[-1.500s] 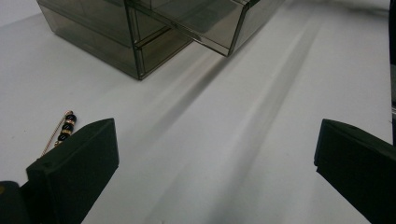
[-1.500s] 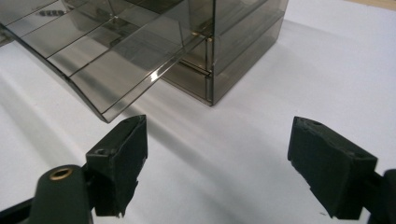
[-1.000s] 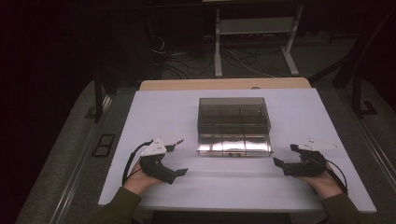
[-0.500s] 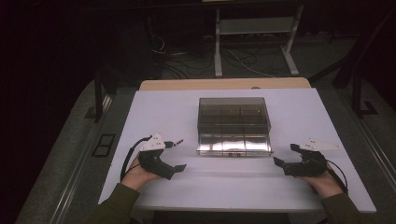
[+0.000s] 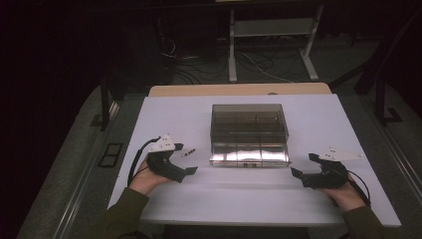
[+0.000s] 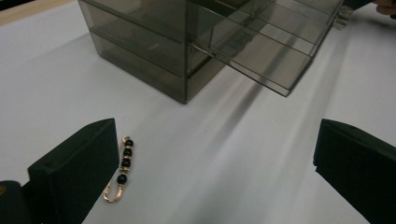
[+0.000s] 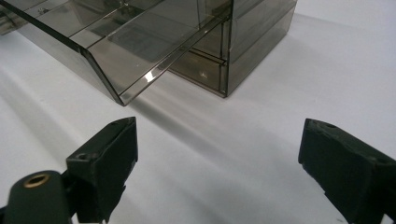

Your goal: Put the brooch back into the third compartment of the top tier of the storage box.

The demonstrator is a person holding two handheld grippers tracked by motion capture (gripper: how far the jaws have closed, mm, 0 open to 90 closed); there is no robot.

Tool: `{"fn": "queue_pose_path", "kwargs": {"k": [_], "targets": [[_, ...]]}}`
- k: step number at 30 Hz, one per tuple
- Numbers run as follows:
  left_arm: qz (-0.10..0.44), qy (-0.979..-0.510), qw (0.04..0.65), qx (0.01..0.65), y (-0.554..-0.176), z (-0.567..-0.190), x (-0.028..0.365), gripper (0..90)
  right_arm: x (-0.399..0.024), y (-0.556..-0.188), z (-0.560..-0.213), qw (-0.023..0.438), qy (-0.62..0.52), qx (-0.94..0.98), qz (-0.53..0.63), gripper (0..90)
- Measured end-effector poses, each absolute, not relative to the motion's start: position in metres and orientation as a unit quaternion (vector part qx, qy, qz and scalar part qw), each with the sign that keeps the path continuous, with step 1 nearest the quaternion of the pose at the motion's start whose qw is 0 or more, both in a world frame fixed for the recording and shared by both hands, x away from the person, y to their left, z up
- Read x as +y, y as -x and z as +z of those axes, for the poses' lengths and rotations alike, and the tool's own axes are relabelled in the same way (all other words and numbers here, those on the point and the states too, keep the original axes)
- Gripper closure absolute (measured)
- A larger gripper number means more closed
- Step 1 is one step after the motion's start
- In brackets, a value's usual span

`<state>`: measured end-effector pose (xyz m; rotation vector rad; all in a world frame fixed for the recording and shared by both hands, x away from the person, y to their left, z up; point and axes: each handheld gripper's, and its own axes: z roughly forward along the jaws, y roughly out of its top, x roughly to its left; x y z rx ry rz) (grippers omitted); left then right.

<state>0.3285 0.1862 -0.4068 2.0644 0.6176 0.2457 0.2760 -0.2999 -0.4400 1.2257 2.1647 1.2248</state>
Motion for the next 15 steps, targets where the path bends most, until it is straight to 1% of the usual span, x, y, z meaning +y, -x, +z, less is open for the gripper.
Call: {"fn": "queue_pose_path", "kwargs": {"k": [11, 15], "targets": [[0.107, -0.838, 0.469, 0.257, -0.343, -0.401, 0.185, 6.6, -0.301, -0.275, -0.439, 0.186, -0.435, 0.767, 0.434, 11.3], [0.111, -0.834, 0.473, 0.262, -0.348, -0.399, 0.186, 12.1, -0.301, -0.276, -0.440, 0.187, -0.434, 0.769, 0.431, 11.2]]}}
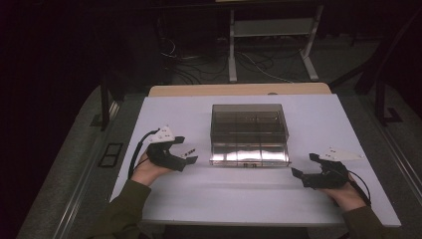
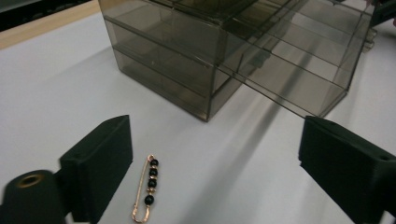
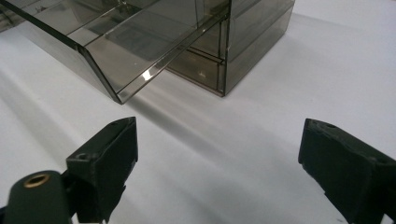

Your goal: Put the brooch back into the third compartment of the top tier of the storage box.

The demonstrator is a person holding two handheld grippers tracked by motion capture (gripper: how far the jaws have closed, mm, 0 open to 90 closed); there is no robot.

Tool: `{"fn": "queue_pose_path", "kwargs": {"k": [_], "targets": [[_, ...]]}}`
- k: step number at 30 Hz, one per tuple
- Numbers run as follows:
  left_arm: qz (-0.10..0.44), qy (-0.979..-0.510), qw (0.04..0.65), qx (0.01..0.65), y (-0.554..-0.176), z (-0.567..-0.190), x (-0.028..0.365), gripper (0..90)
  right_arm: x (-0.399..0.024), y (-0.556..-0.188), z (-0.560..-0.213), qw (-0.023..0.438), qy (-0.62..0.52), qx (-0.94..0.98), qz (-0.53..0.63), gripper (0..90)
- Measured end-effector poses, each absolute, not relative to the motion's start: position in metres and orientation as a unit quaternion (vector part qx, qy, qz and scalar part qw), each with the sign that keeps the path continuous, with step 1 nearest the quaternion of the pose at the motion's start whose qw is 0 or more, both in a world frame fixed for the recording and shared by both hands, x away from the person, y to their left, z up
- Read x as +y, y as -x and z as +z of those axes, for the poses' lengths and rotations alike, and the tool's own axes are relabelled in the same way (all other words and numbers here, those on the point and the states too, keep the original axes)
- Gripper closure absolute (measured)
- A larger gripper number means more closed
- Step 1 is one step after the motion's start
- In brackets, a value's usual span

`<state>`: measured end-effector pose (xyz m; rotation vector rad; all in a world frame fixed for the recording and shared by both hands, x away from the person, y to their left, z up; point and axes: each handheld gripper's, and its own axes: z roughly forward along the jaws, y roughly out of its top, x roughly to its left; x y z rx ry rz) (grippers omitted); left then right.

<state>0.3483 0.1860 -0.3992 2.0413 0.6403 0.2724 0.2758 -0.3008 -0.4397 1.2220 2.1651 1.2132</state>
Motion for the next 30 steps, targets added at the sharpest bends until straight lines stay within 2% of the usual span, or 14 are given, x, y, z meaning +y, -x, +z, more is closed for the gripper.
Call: {"fn": "queue_pose_path", "kwargs": {"k": [19, 30], "targets": [[0.121, -0.841, 0.449, 0.275, -0.372, -0.408, 0.182, 26.2, -0.300, -0.276, -0.439, 0.189, -0.429, 0.770, 0.433, 11.3], [0.116, -0.843, 0.437, 0.292, -0.382, -0.417, 0.190, 38.4, -0.297, -0.276, -0.441, 0.187, -0.421, 0.778, 0.427, 11.3]]}}
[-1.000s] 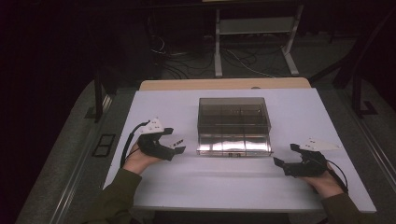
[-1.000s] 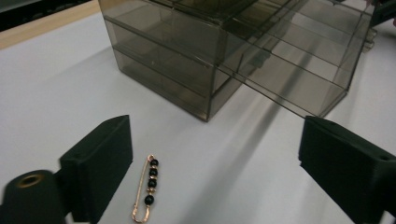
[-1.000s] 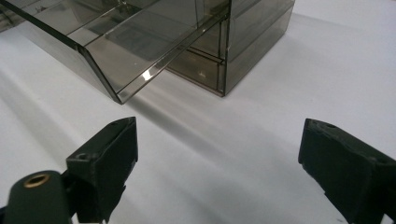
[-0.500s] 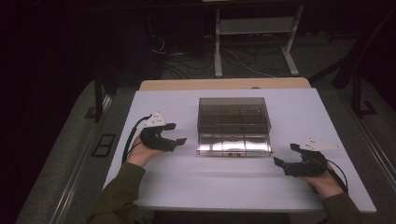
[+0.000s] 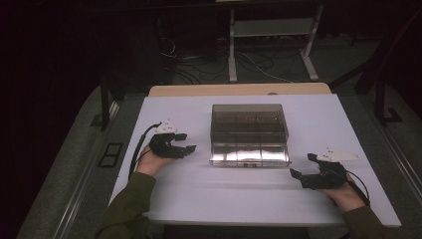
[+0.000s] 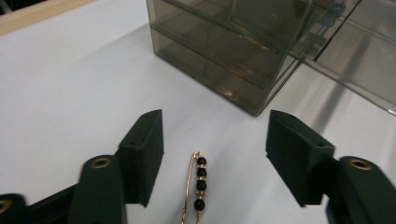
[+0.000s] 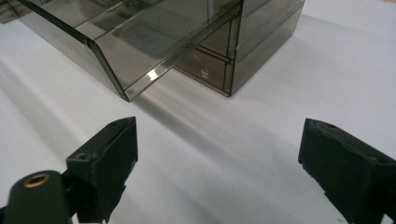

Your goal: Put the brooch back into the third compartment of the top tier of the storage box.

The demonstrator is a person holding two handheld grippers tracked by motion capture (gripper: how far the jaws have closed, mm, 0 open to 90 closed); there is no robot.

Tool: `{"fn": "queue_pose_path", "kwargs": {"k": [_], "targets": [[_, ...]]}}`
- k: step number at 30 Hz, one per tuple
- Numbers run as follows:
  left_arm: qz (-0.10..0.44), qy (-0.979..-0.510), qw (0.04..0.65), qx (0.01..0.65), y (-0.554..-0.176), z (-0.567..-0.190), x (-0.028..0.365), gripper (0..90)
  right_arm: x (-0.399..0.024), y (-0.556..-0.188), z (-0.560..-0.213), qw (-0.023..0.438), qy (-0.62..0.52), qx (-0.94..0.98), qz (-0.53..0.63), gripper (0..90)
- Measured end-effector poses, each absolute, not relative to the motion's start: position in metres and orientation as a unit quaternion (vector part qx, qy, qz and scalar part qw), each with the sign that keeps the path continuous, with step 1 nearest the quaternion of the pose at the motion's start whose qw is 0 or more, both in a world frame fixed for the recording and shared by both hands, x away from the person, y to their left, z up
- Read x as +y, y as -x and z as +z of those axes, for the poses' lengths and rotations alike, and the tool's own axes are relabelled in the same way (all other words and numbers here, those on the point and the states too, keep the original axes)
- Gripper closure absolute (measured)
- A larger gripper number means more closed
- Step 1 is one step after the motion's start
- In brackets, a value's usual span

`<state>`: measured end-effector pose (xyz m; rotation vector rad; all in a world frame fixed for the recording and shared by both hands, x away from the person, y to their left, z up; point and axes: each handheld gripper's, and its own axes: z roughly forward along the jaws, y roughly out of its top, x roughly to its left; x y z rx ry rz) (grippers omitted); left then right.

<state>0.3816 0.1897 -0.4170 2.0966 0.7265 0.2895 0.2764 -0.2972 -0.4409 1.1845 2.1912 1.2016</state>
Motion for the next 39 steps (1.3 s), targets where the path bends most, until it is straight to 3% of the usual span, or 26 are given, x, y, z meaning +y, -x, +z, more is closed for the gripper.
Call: {"fn": "queue_pose_path", "kwargs": {"k": [7, 28, 39], "targets": [[0.109, -0.843, 0.433, 0.300, -0.384, -0.420, 0.192, 50.3, -0.298, -0.276, -0.441, 0.189, -0.420, 0.779, 0.427, 11.3], [0.082, -0.859, 0.411, 0.295, -0.391, -0.433, 0.192, 72.9, -0.297, -0.276, -0.442, 0.187, -0.416, 0.783, 0.423, 11.3], [0.077, -0.865, 0.401, 0.292, -0.393, -0.437, 0.190, 78.0, -0.297, -0.276, -0.442, 0.188, -0.416, 0.783, 0.422, 11.3]]}}
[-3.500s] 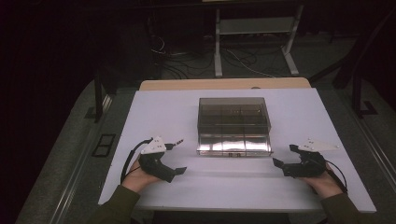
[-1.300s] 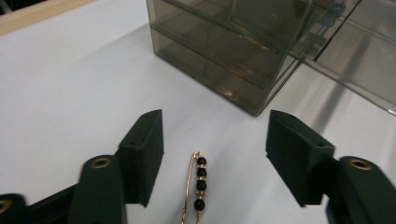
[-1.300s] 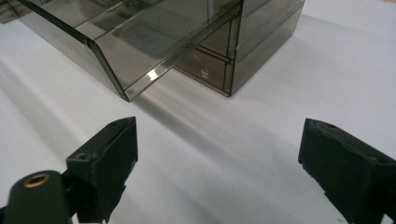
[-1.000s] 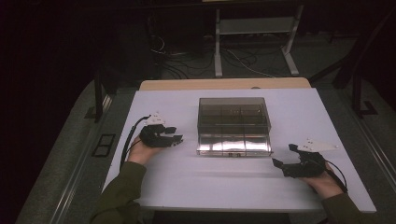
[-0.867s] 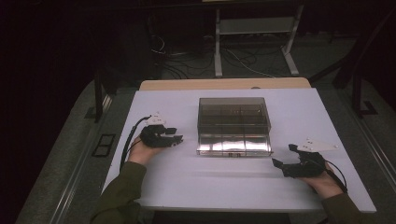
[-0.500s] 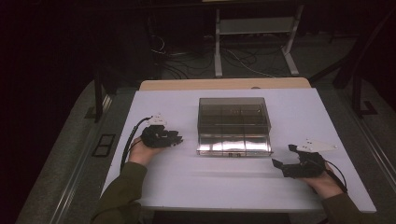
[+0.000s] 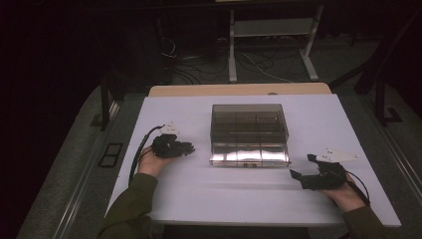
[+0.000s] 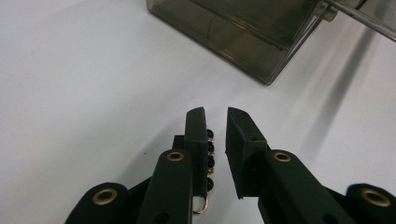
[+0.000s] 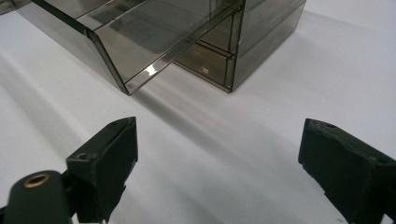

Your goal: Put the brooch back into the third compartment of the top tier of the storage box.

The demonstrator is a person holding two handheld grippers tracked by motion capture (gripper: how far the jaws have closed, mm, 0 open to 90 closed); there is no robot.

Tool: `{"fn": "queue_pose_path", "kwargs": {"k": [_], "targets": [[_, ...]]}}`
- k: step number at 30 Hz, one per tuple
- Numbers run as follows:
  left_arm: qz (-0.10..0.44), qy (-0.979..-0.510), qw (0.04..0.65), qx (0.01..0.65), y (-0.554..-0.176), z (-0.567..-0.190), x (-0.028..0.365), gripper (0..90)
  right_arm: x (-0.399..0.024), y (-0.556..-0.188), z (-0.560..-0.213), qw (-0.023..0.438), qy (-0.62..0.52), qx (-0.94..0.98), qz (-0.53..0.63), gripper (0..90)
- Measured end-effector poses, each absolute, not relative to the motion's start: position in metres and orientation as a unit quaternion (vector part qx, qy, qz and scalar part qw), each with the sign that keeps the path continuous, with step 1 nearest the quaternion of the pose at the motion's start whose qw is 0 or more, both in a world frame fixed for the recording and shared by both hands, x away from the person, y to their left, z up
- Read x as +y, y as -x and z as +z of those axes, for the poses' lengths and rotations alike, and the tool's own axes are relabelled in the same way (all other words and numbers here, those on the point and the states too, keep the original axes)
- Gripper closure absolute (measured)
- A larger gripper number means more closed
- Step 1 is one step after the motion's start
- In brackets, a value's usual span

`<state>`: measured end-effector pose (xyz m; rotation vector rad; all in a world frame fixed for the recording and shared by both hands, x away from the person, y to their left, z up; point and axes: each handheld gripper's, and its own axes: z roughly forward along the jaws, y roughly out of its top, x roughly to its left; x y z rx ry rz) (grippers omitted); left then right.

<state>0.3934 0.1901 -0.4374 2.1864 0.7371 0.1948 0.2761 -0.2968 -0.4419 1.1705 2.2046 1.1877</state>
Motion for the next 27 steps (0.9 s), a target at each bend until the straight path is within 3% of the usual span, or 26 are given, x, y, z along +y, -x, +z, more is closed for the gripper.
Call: {"fn": "queue_pose_path", "kwargs": {"k": [27], "targets": [[0.083, -0.880, 0.367, 0.288, -0.3931, -0.4470, 0.1842, 80.8, -0.2970, -0.2757, -0.4418, 0.187, -0.416, 0.784, 0.422, 11.3]]}}
